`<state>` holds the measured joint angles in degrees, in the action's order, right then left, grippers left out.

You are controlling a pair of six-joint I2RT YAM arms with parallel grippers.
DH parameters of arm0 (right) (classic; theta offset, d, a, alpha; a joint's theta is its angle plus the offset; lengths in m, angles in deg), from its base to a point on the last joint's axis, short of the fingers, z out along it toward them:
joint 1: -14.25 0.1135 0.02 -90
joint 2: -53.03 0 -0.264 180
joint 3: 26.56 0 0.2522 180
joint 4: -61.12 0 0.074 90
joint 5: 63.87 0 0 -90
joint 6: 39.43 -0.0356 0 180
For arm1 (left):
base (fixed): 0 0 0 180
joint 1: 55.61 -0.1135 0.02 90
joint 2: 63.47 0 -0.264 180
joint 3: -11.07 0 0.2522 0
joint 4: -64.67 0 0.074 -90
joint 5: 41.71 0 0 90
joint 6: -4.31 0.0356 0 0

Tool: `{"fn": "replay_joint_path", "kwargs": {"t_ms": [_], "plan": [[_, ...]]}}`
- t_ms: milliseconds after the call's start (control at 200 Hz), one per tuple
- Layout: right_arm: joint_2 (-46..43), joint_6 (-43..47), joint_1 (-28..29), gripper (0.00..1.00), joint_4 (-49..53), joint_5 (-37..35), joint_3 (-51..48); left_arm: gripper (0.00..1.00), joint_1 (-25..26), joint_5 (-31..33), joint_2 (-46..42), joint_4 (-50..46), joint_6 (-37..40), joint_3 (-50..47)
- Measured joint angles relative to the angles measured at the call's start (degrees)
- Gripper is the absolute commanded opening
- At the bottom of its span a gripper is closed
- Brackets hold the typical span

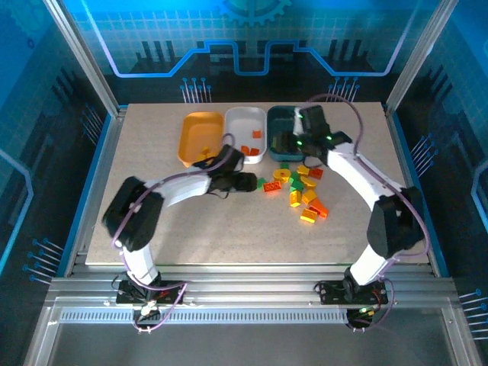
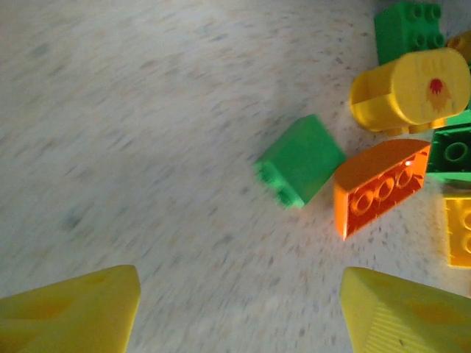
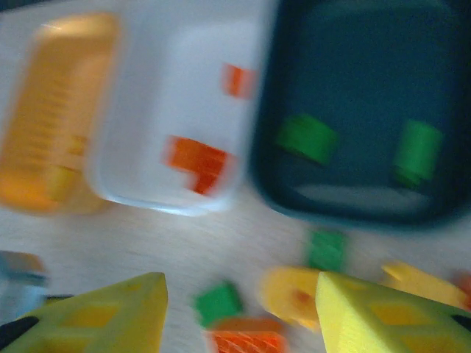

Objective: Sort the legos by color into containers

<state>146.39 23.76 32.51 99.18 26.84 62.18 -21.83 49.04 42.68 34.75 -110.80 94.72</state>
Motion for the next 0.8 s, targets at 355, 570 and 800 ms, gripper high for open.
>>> {"fn": "replay_joint_path", "kwargs": {"t_ms": [355, 570, 800], "plan": [[-13.9, -1.1, -3.8, 0.58, 1.2, -0.2, -16.8, 0.72, 3.2, 8.9, 12.2, -7.6, 4.1, 12.0], [-15.6, -0.6, -5.3, 0.58, 0.2, 0.5, -17.0, 0.73, 6.0, 9.0, 13.4, -8.1, 5.6, 13.9], [-15.6, -0.6, -6.2, 0.59, 0.0, 1.5, -18.4, 0.76, 8.3, 10.9, 14.7, -8.2, 9.1, 14.3]]}}
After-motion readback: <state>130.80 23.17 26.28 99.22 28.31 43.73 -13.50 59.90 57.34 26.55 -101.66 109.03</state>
